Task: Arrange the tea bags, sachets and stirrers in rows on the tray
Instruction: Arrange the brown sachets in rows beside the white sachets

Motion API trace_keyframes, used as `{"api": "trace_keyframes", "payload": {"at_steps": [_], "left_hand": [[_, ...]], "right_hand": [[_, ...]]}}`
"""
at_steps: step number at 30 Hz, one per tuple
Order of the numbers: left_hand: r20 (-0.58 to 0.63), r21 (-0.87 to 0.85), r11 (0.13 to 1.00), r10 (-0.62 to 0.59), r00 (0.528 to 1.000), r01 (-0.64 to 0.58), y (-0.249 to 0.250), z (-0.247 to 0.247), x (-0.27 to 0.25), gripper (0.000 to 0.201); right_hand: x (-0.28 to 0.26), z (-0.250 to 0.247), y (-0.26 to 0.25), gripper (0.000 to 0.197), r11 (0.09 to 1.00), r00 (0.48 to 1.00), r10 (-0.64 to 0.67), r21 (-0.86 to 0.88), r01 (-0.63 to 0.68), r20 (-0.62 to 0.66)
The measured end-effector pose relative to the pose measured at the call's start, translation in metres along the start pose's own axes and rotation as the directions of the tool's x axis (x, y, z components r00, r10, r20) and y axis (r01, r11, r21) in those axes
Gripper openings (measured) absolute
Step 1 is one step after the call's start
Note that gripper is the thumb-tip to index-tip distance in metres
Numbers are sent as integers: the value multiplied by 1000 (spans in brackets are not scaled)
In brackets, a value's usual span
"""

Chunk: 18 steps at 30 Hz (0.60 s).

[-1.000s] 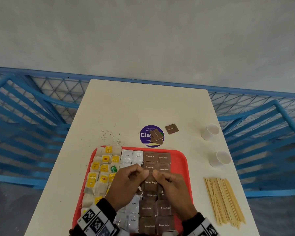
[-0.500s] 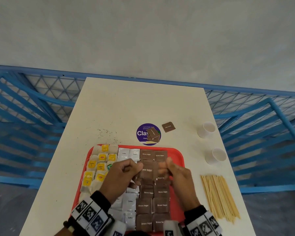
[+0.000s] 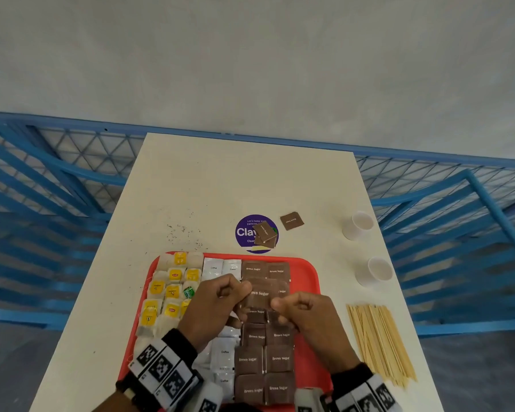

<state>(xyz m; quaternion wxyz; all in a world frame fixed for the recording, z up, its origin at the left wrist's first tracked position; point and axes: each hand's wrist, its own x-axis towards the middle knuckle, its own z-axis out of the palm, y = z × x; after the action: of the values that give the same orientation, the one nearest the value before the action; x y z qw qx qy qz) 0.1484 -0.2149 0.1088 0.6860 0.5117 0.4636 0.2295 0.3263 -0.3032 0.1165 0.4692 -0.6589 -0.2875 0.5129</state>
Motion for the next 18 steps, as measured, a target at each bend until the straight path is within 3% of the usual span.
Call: {"api": "trace_keyframes", "payload": {"at_steps": [4, 12, 15, 18], "left_hand": [[28, 35, 999, -35, 999, 34, -8, 0, -2, 25], [121, 49, 994, -103, 987, 98, -21, -10, 1, 16], [69, 112, 990, -100, 993, 92, -31, -18, 6, 14], [-30, 321, 944, -65, 997, 71, -47, -29, 8, 2]], "right_hand": [[-2, 6, 2, 16, 999, 999, 25, 23, -25, 30], [11, 7, 17, 10, 1000, 997, -5, 8, 5, -77], [21, -4, 35, 12, 998, 986, 3, -69, -15, -169], [24, -10, 60, 20, 980, 988, 96, -165, -115, -118]]}}
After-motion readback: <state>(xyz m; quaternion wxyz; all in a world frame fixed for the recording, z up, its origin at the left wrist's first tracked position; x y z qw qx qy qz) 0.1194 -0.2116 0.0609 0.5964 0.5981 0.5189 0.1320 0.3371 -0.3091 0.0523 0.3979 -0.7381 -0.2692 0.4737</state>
